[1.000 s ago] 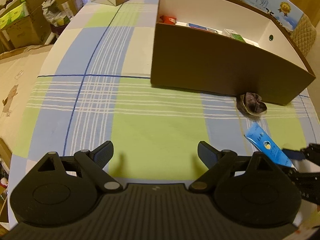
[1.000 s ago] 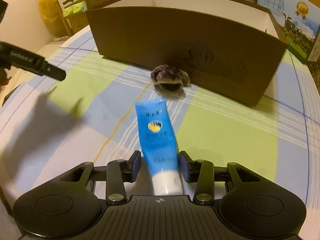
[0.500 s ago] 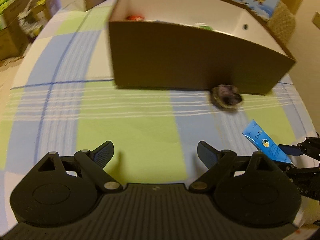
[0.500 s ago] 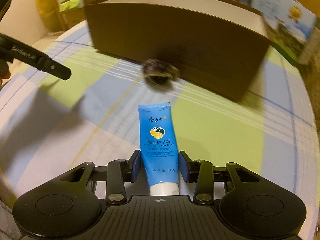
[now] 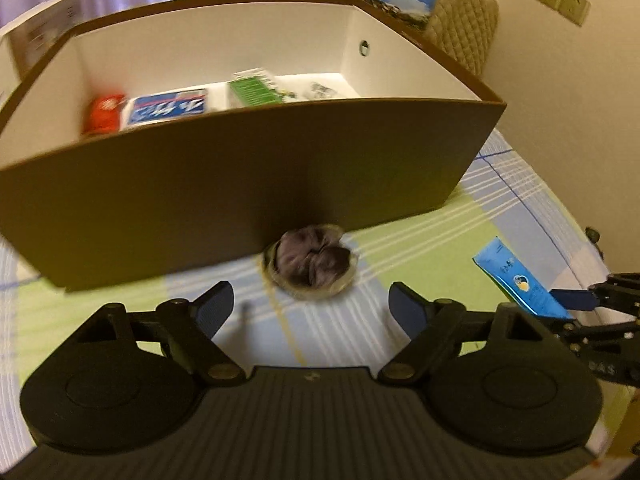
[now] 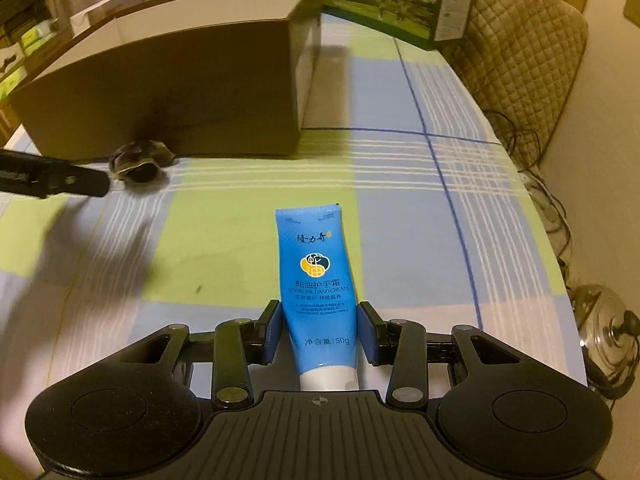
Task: Organize objects
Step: 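Grasp the dark hair tie with the left tool while the right holds the tube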
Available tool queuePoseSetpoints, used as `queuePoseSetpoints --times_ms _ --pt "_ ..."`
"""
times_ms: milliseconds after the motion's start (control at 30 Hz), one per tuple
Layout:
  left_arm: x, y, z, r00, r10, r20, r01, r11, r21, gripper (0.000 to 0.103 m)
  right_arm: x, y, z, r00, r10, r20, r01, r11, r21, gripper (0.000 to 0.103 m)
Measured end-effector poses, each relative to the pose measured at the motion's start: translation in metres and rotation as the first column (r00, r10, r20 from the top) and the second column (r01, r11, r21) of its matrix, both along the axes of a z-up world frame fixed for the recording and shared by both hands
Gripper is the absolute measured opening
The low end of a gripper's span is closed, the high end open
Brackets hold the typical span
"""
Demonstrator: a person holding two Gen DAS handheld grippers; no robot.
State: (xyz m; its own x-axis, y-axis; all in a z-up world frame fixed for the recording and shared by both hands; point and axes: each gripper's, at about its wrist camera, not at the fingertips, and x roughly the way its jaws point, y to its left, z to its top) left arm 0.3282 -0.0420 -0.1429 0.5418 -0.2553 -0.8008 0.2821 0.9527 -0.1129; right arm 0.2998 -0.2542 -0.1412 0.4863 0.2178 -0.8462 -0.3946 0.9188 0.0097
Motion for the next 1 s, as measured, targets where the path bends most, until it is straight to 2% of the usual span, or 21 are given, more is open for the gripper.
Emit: queuePoseSetpoints --times_ms 100,267,333,367,533,633,767,800,833,1000 --pt "0.014 -0.011 -0.006 1.0 -0.019 -0.007 0.019 0.999 0.036 0.07 -0.001 -0.003 0.001 1.0 0.001 0.002 -0.001 1.0 0.001 0.037" --pt "0.027 -0.015 -0.016 1.0 -0.001 -0.016 0.002 0.999 0.038 0.063 -0.001 -0.001 0.0 1.0 0.0 0.003 0.0 1.0 0.005 0.038" --pt "0.029 -0.014 -0.018 1.0 0.0 -0.019 0.001 0.999 0.041 0.055 -0.001 -0.001 -0.001 1.0 0.005 0.0 -0.005 1.0 0.007 0.038" --pt "0.03 -0.014 -0.019 1.0 0.002 -0.022 -0.001 0.999 0.046 0.055 0.0 -0.001 -0.002 1.0 0.007 -0.002 -0.007 1.0 0.008 0.038" --pt "0.029 -0.007 -0.02 1.0 0.008 -0.025 -0.007 0.999 0.034 0.033 0.003 -0.001 -0.003 1.0 0.015 -0.01 -0.015 1.0 0.003 0.038" --pt "0.022 0.001 -0.018 1.0 0.007 -0.028 -0.007 1.0 0.022 0.024 0.003 0.0 -0.003 1.0 0.028 -0.012 -0.028 1.0 -0.005 0.038" --pt "0.005 0.012 -0.013 1.0 0.008 -0.028 -0.007 1.0 0.029 0.019 0.003 0.003 -0.003 0.998 0.056 -0.019 -0.055 0.998 0.01 0.038" --pt "-0.001 0.016 -0.012 0.999 0.013 -0.035 -0.012 0.999 0.03 0.006 0.002 0.004 -0.003 0.998 0.066 -0.02 -0.065 0.998 0.014 0.038" --pt "-0.007 0.02 -0.012 0.999 0.017 -0.05 -0.016 0.999 0.029 0.001 0.001 0.006 -0.004 0.997 0.076 -0.021 -0.076 0.997 0.018 0.038" --pt "-0.043 0.046 -0.01 0.992 0.079 -0.094 -0.078 0.997 0.011 0.001 -0.009 0.023 -0.005 0.988 0.15 -0.019 -0.15 0.988 0.033 0.038"
